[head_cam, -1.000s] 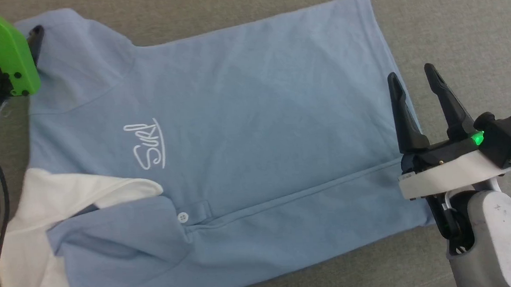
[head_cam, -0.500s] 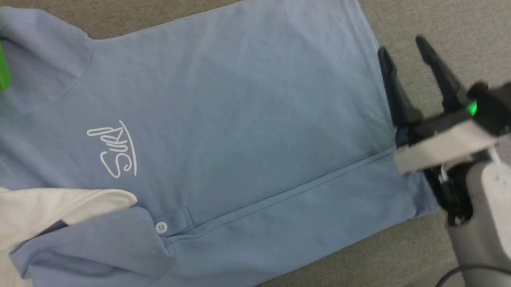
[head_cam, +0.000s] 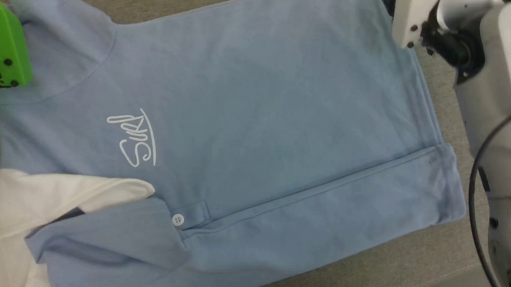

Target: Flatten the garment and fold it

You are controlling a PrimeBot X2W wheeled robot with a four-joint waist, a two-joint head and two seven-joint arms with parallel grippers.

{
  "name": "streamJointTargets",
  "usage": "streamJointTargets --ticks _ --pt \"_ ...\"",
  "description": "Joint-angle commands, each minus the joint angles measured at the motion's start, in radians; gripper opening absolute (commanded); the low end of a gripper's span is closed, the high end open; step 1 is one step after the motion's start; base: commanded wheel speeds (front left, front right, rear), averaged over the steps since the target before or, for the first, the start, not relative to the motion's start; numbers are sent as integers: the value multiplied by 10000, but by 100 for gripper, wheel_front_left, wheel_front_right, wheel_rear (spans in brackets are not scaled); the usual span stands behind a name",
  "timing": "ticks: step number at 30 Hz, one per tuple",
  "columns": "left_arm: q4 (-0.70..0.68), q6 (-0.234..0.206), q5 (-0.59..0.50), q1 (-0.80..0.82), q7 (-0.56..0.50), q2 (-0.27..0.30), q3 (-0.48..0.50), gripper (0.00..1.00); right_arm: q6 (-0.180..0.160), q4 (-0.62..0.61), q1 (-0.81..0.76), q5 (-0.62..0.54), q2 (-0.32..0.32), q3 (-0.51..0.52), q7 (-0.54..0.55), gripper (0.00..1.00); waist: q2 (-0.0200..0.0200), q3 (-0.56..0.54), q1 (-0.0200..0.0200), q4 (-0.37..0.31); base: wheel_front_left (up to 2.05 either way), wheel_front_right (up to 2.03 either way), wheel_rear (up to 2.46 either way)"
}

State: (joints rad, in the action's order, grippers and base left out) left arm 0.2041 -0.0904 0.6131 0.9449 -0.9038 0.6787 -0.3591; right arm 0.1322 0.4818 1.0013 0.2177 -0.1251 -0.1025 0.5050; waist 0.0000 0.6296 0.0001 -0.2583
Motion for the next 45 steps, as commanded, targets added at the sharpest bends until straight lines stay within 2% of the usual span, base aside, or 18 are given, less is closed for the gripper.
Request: streamJointTargets --ticks 1,8,9,10,13,16,19,23,26,32,36,38,45 --pt "146 -17 32 -187 -128 -122 -181 0 -15 376 380 -72 26 31 349 100 0 138 -1 180 0 0 0" --pt "182 72 8 -57 50 -331 -347 0 -15 1960 1362 -610 6 415 2216 100 0 231 -1 474 0 0 0" --pt "196 106 51 -39 121 -395 -347 0 -15 2085 1425 -689 11 420 2422 86 0 238 -1 517 0 0 0" --pt "217 122 92 -29 182 -448 -336 0 -15 2166 1457 -755 -1 422 2549 49 0 244 -1 543 0 0 0" --pt "331 170 131 -6 308 -548 -367 0 -15 2408 1482 -853 -9 518 2977 0 0 262 -1 602 0 0 0" --pt "452 217 119 -13 510 -565 -371 0 -15 2405 1404 -907 19 607 3073 0 0 225 -1 611 0 0 0" --pt "481 181 129 -101 1237 -670 -173 0 -15 2121 1157 -853 -1 324 2432 0 0 47 -1 629 0 0 0" --pt "201 425 -144 -485 3309 -786 53 0 -15 1528 409 -438 -286 -291 975 0 0 -398 -1 735 0 0 0" --pt "-2 784 239 -1130 4941 -1180 405 0 -15 842 -378 136 -705 -927 -503 0 0 -906 -1 884 0 0 0" --pt "-454 1038 223 -2681 6925 -1240 642 0 -15 -311 -2114 1124 -1576 -1415 -2726 0 0 -1982 -1 1170 0 0 0" --pt "-1166 949 471 -4306 7682 -1226 846 0 -15 -968 -3483 1539 -1876 -1275 -3899 0 0 -2814 -1 1399 0 0 0" --pt "-1494 879 662 -4966 7797 -1223 939 0 -15 -1120 -3975 1659 -1980 -1123 -4114 0 0 -3070 -1 1512 0 0 0" --pt "-2303 870 1657 -7059 7460 -1159 1062 0 -15 -1351 -5438 1750 -2326 -717 -3724 0 0 -3741 -1 1902 0 0 0"
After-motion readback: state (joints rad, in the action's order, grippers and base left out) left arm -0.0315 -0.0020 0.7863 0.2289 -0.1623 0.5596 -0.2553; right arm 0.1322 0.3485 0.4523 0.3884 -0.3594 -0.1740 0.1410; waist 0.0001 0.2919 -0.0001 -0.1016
